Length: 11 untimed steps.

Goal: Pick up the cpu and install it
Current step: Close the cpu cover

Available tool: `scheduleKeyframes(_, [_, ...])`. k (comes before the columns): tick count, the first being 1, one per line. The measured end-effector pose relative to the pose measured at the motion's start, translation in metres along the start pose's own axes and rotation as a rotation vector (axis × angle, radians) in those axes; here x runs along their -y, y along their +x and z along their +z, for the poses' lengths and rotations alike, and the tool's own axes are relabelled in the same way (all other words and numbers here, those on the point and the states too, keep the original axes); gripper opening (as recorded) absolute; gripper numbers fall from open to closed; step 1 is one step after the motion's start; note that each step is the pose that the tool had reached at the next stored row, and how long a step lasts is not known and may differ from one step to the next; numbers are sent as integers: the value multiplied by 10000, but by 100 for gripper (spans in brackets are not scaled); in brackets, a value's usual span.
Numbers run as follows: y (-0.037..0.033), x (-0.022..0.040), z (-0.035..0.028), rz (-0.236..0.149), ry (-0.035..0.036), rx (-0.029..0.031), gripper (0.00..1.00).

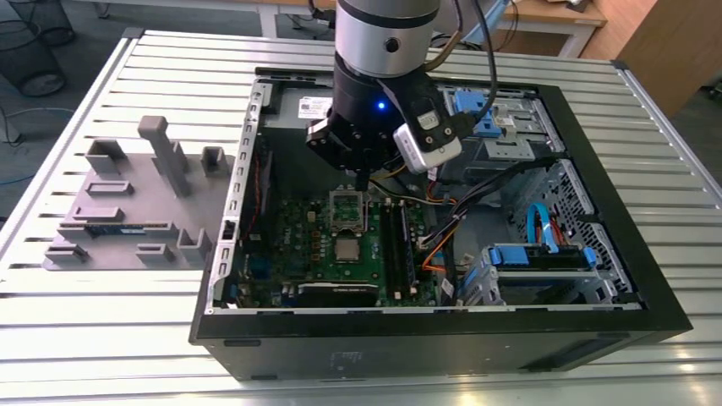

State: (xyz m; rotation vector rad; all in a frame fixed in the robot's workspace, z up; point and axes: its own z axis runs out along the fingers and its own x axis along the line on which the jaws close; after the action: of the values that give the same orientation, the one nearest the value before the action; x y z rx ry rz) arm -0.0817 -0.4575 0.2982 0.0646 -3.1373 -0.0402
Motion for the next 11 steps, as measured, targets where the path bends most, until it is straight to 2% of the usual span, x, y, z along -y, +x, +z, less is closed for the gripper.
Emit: scheduleKeyframes(11, [-4, 1, 37, -2, 1, 0, 11])
